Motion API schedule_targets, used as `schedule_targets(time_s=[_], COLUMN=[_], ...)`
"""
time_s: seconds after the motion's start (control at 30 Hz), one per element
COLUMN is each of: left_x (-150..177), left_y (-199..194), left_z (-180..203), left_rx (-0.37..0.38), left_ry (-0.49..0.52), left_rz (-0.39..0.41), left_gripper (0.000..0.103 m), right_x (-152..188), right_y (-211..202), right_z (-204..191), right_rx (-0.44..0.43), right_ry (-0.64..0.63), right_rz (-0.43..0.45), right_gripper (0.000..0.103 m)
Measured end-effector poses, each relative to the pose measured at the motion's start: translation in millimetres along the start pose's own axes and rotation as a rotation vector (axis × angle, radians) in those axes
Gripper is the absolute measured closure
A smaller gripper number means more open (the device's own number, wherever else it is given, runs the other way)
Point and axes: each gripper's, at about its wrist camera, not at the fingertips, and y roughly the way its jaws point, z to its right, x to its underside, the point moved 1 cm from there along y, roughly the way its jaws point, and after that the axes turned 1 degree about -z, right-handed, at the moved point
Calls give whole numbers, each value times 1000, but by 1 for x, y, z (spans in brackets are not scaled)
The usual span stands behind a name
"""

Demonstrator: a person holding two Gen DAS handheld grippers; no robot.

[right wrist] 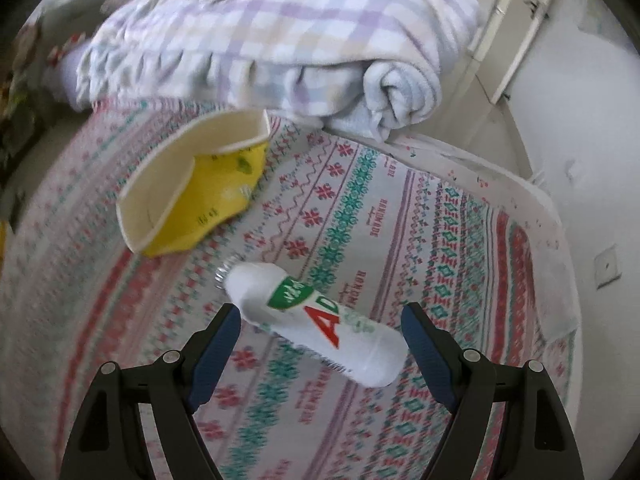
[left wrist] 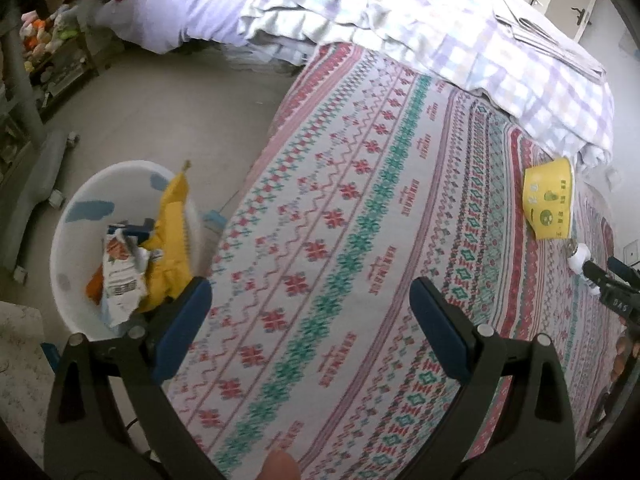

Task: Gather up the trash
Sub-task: 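Move both open tools back toward the cup and bottle on the bed, then grasp the yellow paper cup with the left tool while the right grasps the white bottle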

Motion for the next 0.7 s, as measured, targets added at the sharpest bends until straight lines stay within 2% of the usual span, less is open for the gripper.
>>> schedule_targets(time_s=[0.27,0.33,0.37,0.4,0.57,0.7], left_x=[-1,0,-1,-1,-1,-1], left_y=[10,12,12,13,13,15], left_z=[24,31,36,41,70,101], left_rx=[27,32,35,40,68,110], left_ry=[21,32,42,53,117,159], left_rz=[-11,-9,-5,0,48,87], left_gripper=[4,4,4,4,4,4], right_x=[2,2,2,2,3,3], right_y=[18,20,21,22,18,17], right_z=[-21,-24,-25,-25,-22,-4], right_rx=[83,79,84,81,72,4], right_ry=[-198,-215,-220,-220,-187,-78], right_rz=[-1,-4,-7,-11,-19,-42], right_gripper=[21,29,36,44,55,58])
